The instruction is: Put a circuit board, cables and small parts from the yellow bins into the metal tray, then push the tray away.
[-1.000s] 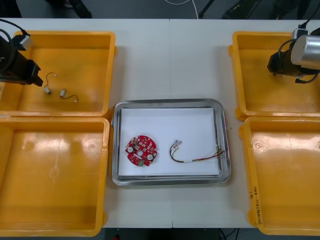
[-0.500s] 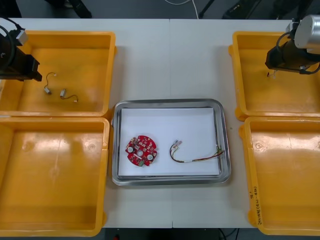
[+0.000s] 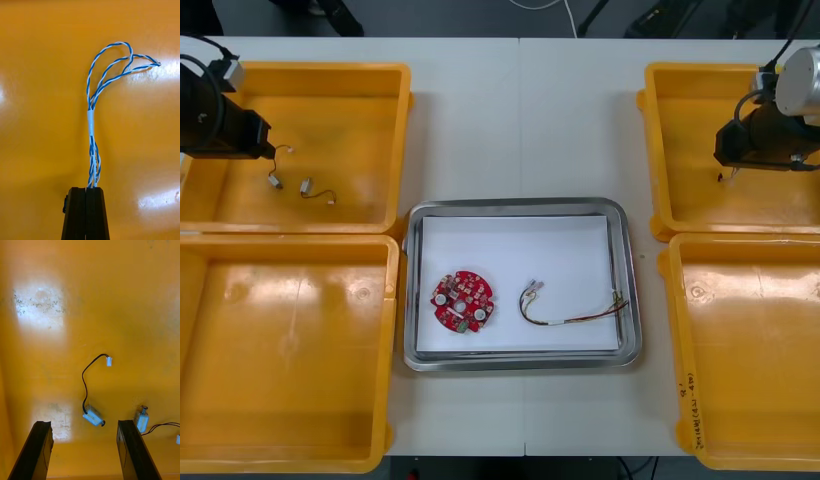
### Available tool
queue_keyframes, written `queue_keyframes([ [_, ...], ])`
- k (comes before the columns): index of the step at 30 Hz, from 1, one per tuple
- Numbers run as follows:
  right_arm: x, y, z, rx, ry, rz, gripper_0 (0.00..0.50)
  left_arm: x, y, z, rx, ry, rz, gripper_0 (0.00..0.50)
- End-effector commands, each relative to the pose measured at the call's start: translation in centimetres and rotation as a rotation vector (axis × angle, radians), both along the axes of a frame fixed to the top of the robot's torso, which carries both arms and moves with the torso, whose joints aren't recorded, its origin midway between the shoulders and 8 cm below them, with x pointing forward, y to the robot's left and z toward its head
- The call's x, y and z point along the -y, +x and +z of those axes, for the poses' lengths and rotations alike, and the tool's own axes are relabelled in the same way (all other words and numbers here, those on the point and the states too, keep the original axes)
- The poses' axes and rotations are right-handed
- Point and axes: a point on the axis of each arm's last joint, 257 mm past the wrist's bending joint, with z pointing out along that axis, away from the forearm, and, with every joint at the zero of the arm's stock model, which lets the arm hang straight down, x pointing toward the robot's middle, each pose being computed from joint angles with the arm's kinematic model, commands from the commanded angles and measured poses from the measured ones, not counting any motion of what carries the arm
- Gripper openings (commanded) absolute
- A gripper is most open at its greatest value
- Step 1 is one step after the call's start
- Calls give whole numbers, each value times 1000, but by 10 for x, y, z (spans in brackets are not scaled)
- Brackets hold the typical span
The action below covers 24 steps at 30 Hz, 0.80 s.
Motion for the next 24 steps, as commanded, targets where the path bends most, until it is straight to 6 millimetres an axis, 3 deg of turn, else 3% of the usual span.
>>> queue_keyframes([
  [1, 13, -14, 9, 13, -13, 0, 0, 8, 3, -3, 28, -77, 70, 500],
  [8, 8, -30, 9, -29, -11, 25, 0, 12, 4, -14, 31, -81, 64, 500],
  [24, 2, -39, 3, -17, 3, 49, 0, 17, 4, -40, 38, -64, 46, 500],
])
